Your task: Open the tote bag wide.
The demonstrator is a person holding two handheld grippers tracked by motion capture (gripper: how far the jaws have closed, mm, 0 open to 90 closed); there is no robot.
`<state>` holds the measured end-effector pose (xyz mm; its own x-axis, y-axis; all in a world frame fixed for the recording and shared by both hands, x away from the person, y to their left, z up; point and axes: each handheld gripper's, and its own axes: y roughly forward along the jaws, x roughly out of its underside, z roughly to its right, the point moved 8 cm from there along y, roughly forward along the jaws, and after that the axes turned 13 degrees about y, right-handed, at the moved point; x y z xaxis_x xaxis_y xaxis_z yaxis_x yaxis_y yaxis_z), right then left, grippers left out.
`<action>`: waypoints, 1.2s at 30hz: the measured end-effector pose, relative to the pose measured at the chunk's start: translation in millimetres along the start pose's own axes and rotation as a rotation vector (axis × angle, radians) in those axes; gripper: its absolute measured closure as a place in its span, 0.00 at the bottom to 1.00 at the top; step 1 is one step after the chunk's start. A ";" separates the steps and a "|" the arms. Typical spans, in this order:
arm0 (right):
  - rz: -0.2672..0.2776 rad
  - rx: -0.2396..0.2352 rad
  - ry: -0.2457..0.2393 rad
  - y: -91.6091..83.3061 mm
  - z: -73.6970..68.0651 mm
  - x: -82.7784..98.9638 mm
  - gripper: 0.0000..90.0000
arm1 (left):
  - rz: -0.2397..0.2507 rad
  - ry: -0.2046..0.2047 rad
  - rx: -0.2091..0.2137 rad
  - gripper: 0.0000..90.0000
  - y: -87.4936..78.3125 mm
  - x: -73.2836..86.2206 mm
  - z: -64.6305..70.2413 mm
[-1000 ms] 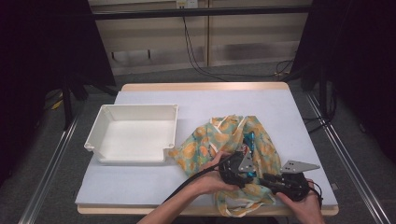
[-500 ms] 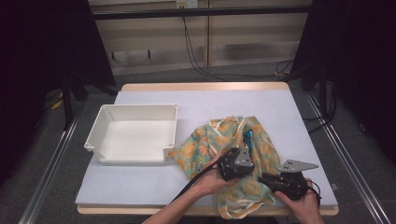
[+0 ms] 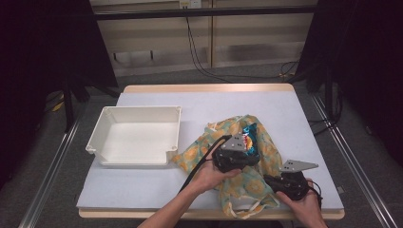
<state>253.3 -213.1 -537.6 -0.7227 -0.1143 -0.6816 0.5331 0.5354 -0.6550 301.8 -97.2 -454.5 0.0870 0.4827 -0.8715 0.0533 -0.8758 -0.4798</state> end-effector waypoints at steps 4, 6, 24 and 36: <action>0.003 -0.002 -0.006 1.5 0.2 -1.0 0.95 | 0.044 -0.013 -0.010 1.00 -7.9 -10.2 -1.9; 0.004 -0.003 -0.008 1.7 0.5 -1.1 0.96 | 0.055 -0.010 -0.010 1.00 -10.6 -13.3 -1.4; -0.006 0.039 -0.060 3.1 -1.3 -4.7 0.98 | 0.150 -0.038 -0.011 1.00 -30.5 -38.1 -7.6; 0.227 -0.150 -0.009 -60.3 -29.2 -48.4 0.55 | 0.125 -0.017 -0.038 0.99 -31.3 -29.3 -8.0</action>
<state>243.3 -215.4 -455.7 -0.5873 0.0157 -0.8092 0.6098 0.6660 -0.4296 305.6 -84.0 -413.2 0.0788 0.3695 -0.9259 0.0810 -0.9281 -0.3635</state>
